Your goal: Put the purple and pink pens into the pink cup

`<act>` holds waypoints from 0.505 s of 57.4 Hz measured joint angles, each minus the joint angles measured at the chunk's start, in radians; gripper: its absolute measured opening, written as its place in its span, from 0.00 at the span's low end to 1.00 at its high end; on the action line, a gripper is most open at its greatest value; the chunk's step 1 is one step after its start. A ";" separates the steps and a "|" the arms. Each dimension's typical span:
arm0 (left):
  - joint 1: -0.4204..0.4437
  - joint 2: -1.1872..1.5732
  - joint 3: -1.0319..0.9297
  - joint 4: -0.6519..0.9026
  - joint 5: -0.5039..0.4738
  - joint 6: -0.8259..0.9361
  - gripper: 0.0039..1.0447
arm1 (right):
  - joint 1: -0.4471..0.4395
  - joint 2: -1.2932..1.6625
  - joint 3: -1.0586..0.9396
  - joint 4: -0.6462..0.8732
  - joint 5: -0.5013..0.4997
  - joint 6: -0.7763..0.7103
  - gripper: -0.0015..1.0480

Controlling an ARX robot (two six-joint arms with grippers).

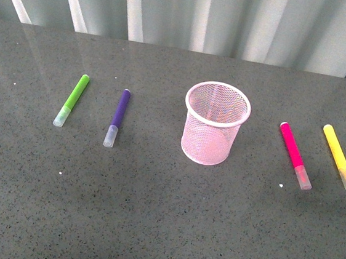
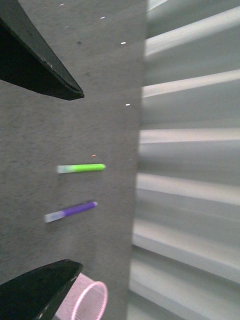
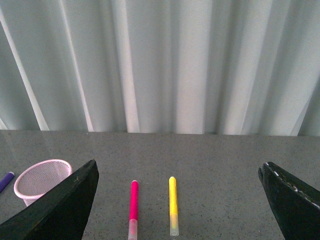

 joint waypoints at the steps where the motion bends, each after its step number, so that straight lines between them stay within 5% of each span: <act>1: -0.014 0.051 0.011 0.025 -0.008 -0.002 0.94 | 0.000 0.000 0.000 0.000 0.000 0.000 0.93; 16: -0.088 0.741 0.344 0.408 0.003 0.001 0.94 | 0.000 0.000 0.000 0.000 0.000 0.000 0.93; 29: -0.112 1.434 0.876 0.177 -0.027 0.065 0.94 | 0.000 0.000 0.000 0.000 0.000 0.000 0.93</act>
